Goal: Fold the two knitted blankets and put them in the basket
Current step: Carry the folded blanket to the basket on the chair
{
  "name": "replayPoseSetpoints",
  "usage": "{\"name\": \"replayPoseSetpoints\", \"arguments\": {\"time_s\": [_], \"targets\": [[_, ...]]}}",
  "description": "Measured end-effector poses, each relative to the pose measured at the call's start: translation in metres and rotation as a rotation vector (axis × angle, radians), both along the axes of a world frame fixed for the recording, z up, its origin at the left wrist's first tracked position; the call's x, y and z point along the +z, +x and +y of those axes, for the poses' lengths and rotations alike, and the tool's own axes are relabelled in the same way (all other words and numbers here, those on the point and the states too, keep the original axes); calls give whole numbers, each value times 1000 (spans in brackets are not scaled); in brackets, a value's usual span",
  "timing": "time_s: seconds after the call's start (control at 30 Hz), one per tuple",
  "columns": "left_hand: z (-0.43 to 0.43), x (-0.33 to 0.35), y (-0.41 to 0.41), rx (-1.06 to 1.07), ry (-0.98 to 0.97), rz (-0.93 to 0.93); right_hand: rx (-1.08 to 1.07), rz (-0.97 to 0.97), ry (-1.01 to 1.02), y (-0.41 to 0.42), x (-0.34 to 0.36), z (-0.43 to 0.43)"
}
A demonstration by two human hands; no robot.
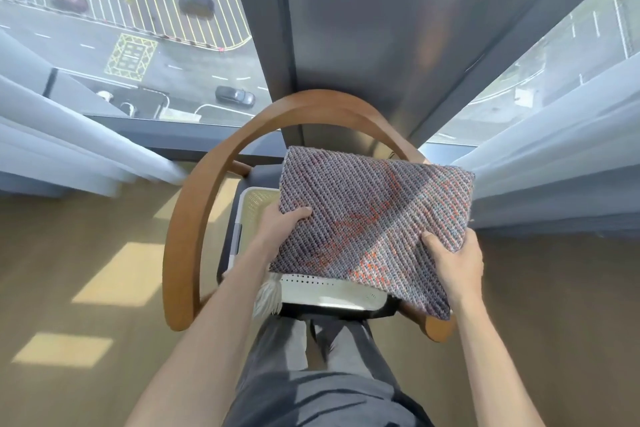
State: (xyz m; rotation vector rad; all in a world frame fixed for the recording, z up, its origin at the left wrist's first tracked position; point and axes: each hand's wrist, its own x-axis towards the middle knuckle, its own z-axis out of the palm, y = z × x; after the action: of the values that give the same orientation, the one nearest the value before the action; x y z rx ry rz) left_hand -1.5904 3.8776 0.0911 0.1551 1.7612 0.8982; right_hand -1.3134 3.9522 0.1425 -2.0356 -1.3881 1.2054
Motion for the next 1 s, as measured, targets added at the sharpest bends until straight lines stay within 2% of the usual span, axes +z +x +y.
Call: {"name": "replayPoseSetpoints", "arguments": {"time_s": [0.33,0.5,0.77,0.87,1.0], "targets": [[25,-12,11,-62,6,-86,-98,-73,40,5,-1,-4],[21,-17,-2,-102,13,-62,-115,-43,17,-5,-12,-11],[-45,-52,-41,-27,-154,-62,27,25,-187,-43,-74,-33],[-68,-69,-50,-3,-245,-9,69,2,-267,-51,-99,-44],[-84,-83,-58,-17,-265,78,141,-84,-325,-59,-119,-45]]}}
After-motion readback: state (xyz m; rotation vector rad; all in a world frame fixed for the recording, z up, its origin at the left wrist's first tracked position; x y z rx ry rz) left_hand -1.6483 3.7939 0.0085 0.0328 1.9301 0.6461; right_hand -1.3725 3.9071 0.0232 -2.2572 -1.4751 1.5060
